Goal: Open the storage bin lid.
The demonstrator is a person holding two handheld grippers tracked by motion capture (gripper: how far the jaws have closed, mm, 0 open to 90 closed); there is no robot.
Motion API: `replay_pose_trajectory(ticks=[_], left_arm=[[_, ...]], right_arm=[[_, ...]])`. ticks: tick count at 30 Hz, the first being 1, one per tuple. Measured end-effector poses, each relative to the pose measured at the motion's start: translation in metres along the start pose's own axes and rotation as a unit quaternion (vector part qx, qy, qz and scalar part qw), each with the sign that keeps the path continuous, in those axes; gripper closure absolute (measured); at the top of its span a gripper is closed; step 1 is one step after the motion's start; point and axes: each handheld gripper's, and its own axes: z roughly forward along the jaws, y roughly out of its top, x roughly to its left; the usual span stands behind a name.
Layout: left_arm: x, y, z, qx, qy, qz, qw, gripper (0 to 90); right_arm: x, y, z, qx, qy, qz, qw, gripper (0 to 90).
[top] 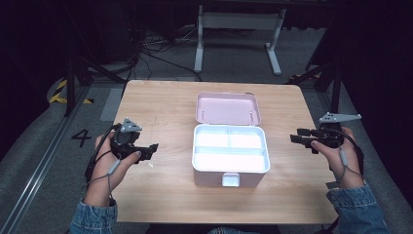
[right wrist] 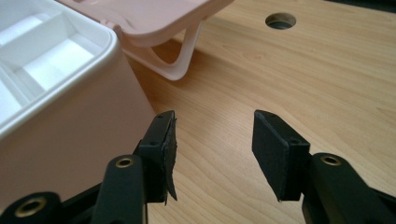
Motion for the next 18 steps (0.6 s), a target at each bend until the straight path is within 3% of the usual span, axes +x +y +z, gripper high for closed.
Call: replay_pose_trajectory(ticks=[2,6,7,8,9,10,11,14,18], left_arm=[[0.003,-0.005,0.004,0.008,0.003,-0.012,0.9999,24.0],[0.014,-0.017,0.019,0.061,0.024,-0.028,0.9975,23.3],[0.014,-0.017,0.019,0.061,0.024,-0.028,0.9975,23.7],[0.018,-0.022,0.026,0.1,0.036,-0.046,0.9932,24.7],[0.02,-0.024,0.03,0.118,0.044,-0.043,0.9911,25.4],[0.02,-0.024,0.03,0.118,0.044,-0.043,0.9911,25.4],[0.022,-0.028,0.036,0.136,0.046,-0.043,0.9887,25.4],[0.022,-0.029,0.038,0.139,0.033,-0.045,0.9887,25.4],[0.022,-0.026,0.038,0.123,0.012,-0.044,0.9914,24.4]], right_arm=[[-0.001,-0.002,0.002,0.009,-0.006,0.0,0.9999,49.7],[-0.006,-0.006,0.009,0.029,-0.018,0.001,0.9994,48.5],[-0.006,-0.006,0.009,0.029,-0.018,0.001,0.9994,48.5],[-0.007,-0.009,0.013,0.039,-0.023,0.001,0.999,48.4],[-0.008,-0.01,0.014,0.043,-0.023,0.002,0.9988,48.4],[-0.008,-0.01,0.014,0.043,-0.023,0.002,0.9988,48.4],[-0.009,-0.012,0.017,0.046,-0.023,0.004,0.9986,48.5],[-0.01,-0.013,0.019,0.05,-0.024,0.004,0.9985,48.5],[-0.009,-0.014,0.02,0.049,-0.022,0.006,0.9985,48.3]])
